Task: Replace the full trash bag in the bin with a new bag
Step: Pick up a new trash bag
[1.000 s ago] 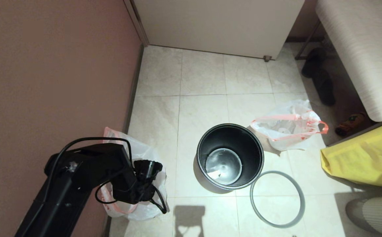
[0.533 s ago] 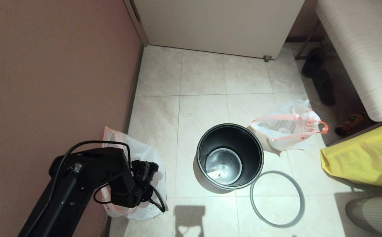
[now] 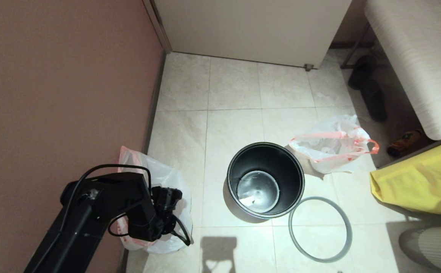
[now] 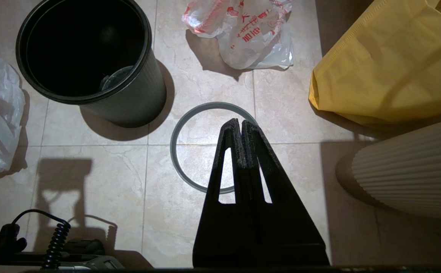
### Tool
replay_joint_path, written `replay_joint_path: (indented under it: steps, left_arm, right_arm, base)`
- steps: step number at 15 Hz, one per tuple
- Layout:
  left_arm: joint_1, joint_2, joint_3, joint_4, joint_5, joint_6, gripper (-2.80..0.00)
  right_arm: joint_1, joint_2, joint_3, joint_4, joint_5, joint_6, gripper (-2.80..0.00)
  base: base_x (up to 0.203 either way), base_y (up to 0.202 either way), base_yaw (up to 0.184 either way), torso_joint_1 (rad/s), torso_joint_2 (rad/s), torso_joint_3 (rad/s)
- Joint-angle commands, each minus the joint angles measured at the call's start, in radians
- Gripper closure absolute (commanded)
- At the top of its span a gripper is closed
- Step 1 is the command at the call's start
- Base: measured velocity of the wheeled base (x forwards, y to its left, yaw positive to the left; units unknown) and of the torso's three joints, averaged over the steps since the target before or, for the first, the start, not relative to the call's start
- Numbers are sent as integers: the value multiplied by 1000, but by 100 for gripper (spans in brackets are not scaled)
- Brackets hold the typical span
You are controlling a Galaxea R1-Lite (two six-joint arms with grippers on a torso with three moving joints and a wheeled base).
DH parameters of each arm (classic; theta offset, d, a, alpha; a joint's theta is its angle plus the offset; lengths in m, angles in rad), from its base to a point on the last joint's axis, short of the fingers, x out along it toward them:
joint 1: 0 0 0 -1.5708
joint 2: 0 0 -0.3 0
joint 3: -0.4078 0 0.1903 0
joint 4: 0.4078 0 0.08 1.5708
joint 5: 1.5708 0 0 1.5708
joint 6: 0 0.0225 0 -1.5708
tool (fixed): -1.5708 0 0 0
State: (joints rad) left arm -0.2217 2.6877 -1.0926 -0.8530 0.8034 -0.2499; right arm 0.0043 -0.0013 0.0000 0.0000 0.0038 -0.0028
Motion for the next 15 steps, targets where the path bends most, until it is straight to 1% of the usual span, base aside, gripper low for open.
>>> replay_joint_path:
  steps: [1, 7, 9, 10, 13, 15]
  left_arm:
    - [1, 2, 0, -5, 5, -2, 0]
    - [1, 4, -4, -8, 5, 4, 0]
    - [-20, -13, 25, -40, 5, 6, 0]
    - [-24, -37, 62, -51, 4, 10, 0]
    - [-42, -211, 183, -60, -6, 20, 0]
    - [-75, -383, 272, -45, -26, 38, 0]
  right_arm:
    - [0, 1, 0, 0, 1, 0, 0]
    - [0, 1, 0, 0, 1, 0, 0]
    - [0, 1, 0, 0, 1, 0, 0]
    - [0, 1, 0, 0, 1, 0, 0]
    - [0, 1, 0, 0, 1, 0, 0]
    - [0, 1, 0, 0, 1, 0, 0]
  base:
    - [0, 0, 0, 0, 0, 0]
    - [0, 0, 0, 0, 0, 0]
    - [0, 0, 0, 0, 0, 0]
    - [0, 0, 0, 0, 0, 0]
    - [0, 0, 0, 0, 0, 0]
    - [0, 0, 0, 0, 0, 0]
